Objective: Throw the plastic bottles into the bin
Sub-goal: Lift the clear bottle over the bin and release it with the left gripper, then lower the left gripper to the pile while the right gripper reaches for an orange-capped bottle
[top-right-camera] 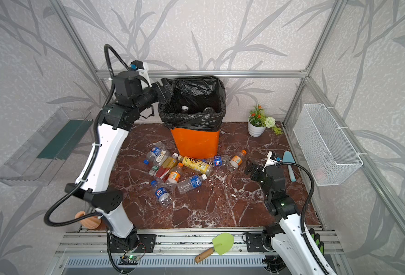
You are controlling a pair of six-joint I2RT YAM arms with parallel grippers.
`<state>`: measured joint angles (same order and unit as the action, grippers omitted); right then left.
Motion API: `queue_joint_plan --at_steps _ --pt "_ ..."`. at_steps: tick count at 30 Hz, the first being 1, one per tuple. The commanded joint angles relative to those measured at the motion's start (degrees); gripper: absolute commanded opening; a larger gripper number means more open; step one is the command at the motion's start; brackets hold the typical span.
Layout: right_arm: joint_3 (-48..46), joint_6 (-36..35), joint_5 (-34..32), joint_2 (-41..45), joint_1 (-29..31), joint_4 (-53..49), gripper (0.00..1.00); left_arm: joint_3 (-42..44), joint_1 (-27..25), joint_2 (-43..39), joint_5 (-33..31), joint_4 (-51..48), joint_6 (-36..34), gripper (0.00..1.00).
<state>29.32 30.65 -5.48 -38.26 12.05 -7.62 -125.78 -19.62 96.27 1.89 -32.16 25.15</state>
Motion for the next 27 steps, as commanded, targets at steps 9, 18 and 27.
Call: queue_joint_plan --at_steps 9,18,27 --pt "4.6 3.72 5.09 -15.66 -0.19 3.91 0.99 50.02 -0.77 -33.74 -8.56 21.01 -8.36 0.99" --pt "10.68 5.49 9.66 -36.25 -0.01 9.58 0.94 76.75 -0.6 -47.64 -16.52 13.17 2.35 0.99" --pt "16.46 5.48 10.88 -46.75 -0.19 10.51 0.93 84.96 -0.51 -55.87 -19.22 14.98 4.93 0.99"
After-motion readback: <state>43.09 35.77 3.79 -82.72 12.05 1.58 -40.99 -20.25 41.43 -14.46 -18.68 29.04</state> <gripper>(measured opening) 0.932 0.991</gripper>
